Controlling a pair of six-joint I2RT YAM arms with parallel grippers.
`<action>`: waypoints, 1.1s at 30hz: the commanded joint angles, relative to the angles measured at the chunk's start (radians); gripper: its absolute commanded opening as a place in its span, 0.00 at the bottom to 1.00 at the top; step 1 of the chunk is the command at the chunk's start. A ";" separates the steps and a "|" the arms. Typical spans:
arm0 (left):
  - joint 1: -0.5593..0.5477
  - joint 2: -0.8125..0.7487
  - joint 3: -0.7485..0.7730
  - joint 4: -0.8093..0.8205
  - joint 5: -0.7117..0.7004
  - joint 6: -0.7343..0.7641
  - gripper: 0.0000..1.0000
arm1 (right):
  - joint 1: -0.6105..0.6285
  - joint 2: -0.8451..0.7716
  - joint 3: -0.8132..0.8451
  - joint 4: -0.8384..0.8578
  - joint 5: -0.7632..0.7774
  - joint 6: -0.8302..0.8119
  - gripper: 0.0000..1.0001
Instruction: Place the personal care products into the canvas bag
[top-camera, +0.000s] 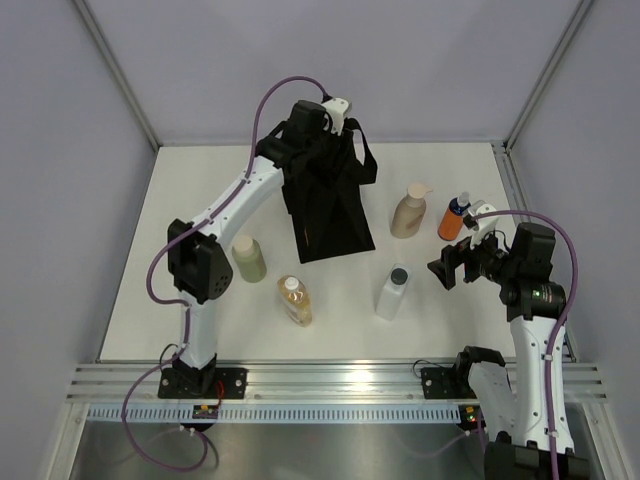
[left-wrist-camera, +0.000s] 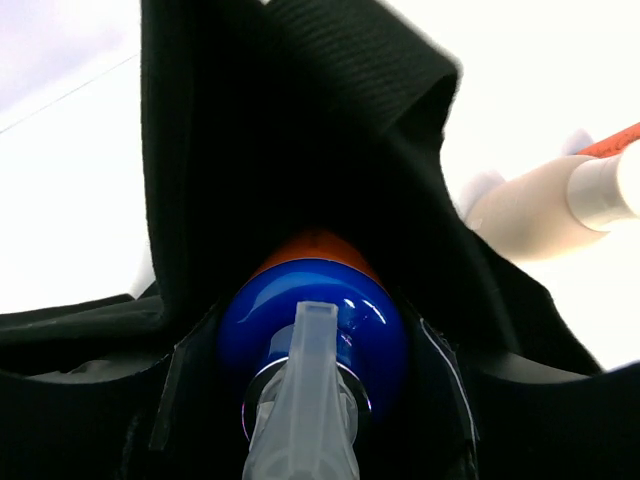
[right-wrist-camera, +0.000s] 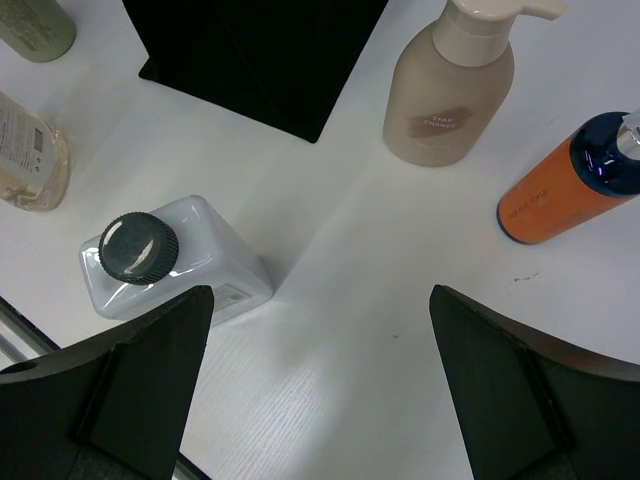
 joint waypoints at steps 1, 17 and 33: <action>-0.004 -0.055 0.048 0.130 0.064 0.027 0.18 | 0.002 0.005 0.001 0.016 0.006 -0.006 1.00; 0.046 -0.074 0.069 0.217 0.125 -0.065 0.26 | 0.003 0.025 -0.001 0.017 0.012 -0.006 1.00; 0.064 -0.020 0.103 0.197 -0.005 -0.311 0.17 | 0.003 0.045 -0.004 0.020 0.025 -0.006 0.99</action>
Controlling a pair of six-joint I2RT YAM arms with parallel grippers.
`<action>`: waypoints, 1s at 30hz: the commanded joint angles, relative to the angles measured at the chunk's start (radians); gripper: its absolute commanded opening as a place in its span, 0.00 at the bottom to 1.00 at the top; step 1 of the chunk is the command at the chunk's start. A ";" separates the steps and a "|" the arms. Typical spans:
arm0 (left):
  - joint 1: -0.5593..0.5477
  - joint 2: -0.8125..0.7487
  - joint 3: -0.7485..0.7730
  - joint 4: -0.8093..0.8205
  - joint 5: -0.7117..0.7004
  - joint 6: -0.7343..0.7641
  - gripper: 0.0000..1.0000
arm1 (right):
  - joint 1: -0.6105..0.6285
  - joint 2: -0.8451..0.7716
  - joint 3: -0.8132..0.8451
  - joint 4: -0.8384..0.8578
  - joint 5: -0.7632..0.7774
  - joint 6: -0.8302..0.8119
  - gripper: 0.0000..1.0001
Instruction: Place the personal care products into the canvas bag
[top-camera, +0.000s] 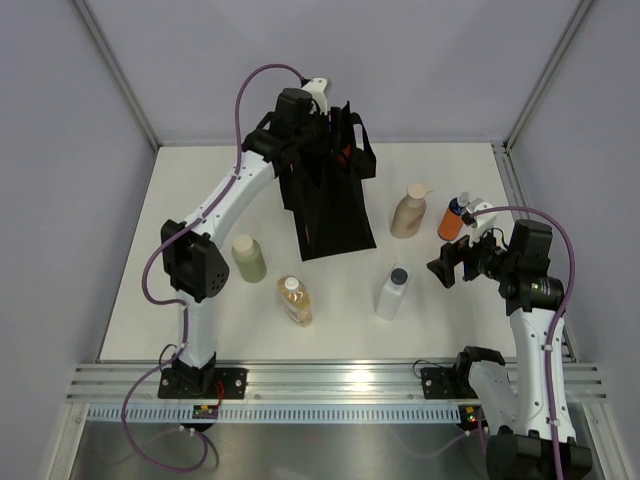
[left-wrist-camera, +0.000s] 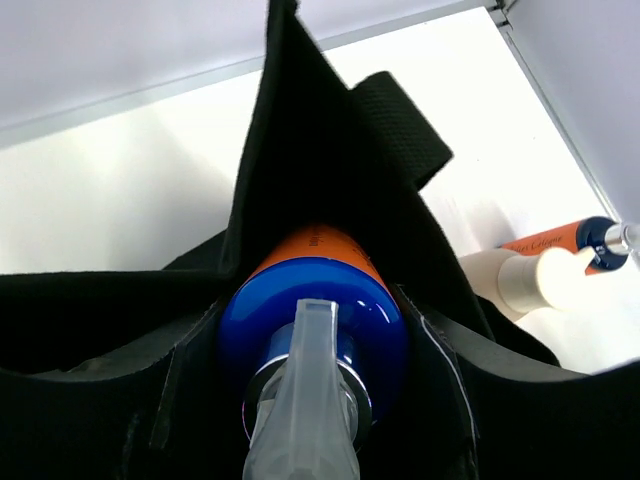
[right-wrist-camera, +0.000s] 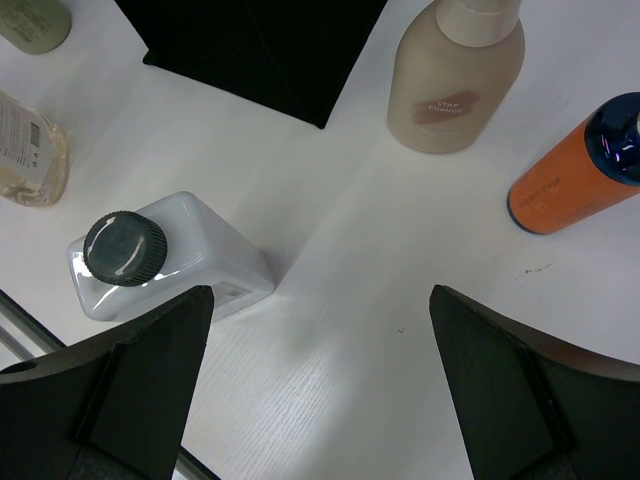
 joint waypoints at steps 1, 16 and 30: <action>0.008 -0.010 0.060 0.115 -0.026 -0.099 0.17 | 0.002 -0.002 -0.002 0.019 0.020 -0.006 1.00; 0.009 0.022 -0.081 0.122 0.069 -0.074 0.73 | 0.002 0.003 -0.001 0.020 0.025 -0.006 1.00; 0.046 -0.013 -0.010 0.085 0.075 -0.025 0.99 | 0.002 0.002 -0.002 0.014 0.016 -0.017 0.99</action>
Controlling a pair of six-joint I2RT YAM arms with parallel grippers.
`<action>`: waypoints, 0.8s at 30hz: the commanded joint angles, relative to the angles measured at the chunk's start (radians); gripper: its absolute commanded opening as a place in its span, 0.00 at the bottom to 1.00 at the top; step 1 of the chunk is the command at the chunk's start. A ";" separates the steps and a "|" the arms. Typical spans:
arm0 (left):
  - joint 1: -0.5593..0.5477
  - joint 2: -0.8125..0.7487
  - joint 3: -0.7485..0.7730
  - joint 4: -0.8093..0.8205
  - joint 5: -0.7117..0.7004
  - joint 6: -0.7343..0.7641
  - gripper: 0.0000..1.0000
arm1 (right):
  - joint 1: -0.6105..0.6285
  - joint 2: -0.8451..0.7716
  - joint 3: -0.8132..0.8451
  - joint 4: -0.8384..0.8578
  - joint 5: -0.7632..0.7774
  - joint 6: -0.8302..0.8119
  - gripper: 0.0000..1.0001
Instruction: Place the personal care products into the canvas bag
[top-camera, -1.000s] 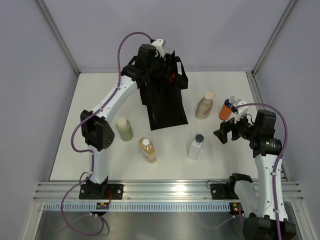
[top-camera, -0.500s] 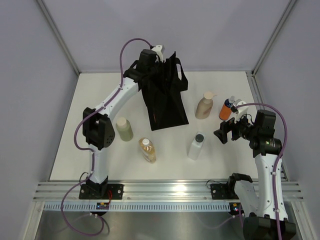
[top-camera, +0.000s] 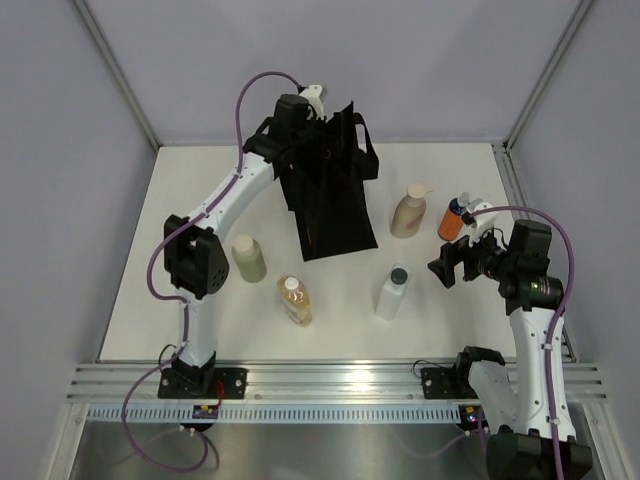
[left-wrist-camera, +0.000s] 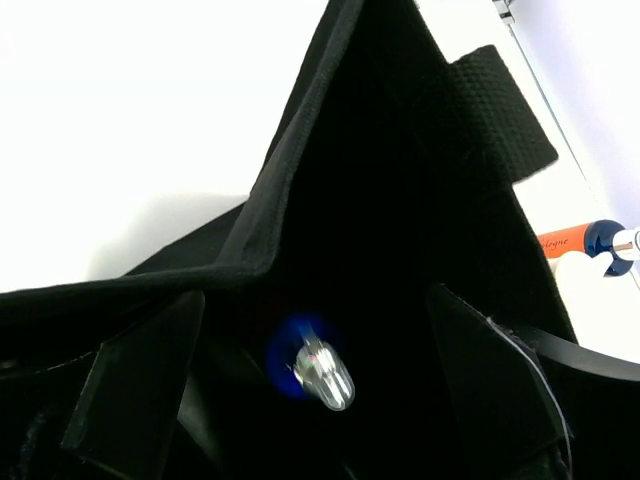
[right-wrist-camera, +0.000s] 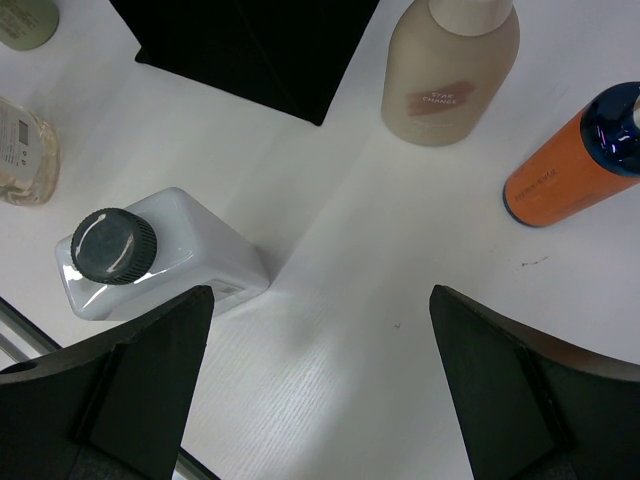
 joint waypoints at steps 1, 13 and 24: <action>0.022 -0.046 0.078 0.008 0.028 0.040 0.99 | 0.002 -0.002 0.002 0.014 -0.003 -0.017 1.00; 0.036 -0.314 0.077 0.037 0.022 0.103 0.99 | 0.002 -0.035 -0.002 -0.006 -0.072 -0.044 1.00; 0.036 -0.845 -0.488 0.089 -0.119 0.166 0.99 | 0.003 -0.048 0.127 -0.090 -0.182 -0.095 1.00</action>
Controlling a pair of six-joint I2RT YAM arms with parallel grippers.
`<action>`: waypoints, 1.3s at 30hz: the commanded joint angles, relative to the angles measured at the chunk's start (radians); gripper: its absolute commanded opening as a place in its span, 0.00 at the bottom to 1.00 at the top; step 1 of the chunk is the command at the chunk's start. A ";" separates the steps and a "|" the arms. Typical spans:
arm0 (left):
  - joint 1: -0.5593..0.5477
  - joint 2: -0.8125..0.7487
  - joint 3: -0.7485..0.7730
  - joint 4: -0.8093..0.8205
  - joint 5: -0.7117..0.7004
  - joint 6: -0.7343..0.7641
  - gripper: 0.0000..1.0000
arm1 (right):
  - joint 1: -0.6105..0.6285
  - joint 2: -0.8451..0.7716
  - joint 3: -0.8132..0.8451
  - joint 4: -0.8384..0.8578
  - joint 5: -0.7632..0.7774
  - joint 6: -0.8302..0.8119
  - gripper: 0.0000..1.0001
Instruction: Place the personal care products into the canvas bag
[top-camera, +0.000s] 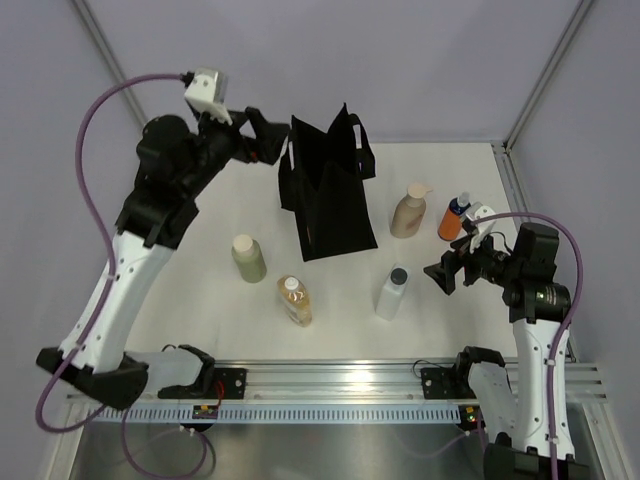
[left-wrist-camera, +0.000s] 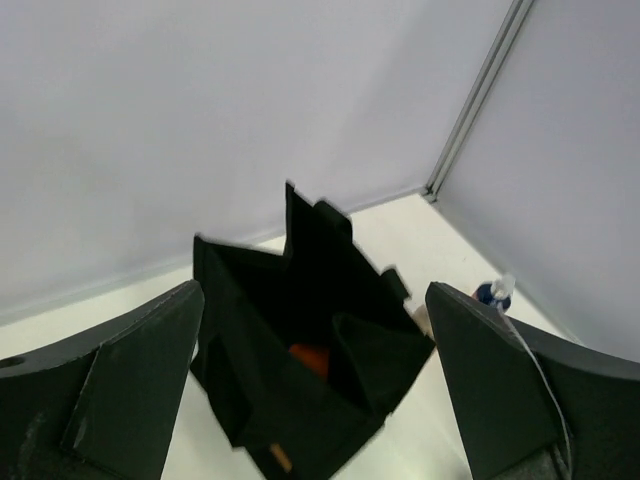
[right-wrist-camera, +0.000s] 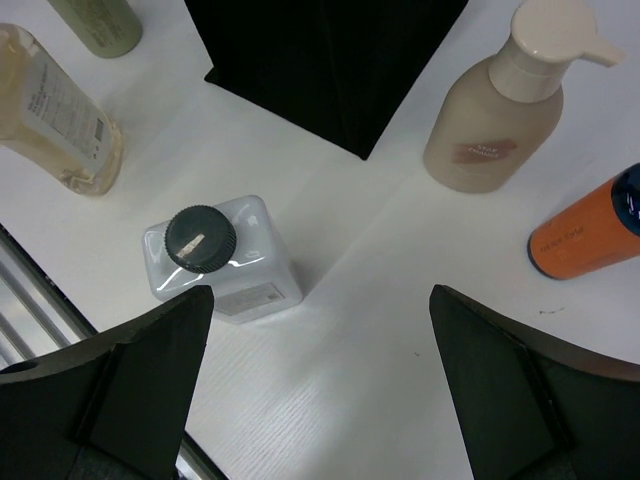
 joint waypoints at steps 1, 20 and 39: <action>0.005 -0.158 -0.255 0.065 -0.065 0.032 0.99 | 0.003 0.055 0.123 -0.064 -0.064 -0.041 0.99; 0.005 -0.557 -0.900 0.007 -0.046 0.072 0.99 | 0.077 0.356 0.217 0.299 0.791 0.471 1.00; 0.005 -0.598 -0.924 -0.019 -0.168 0.107 0.99 | 0.077 0.745 0.238 0.548 0.799 0.478 0.99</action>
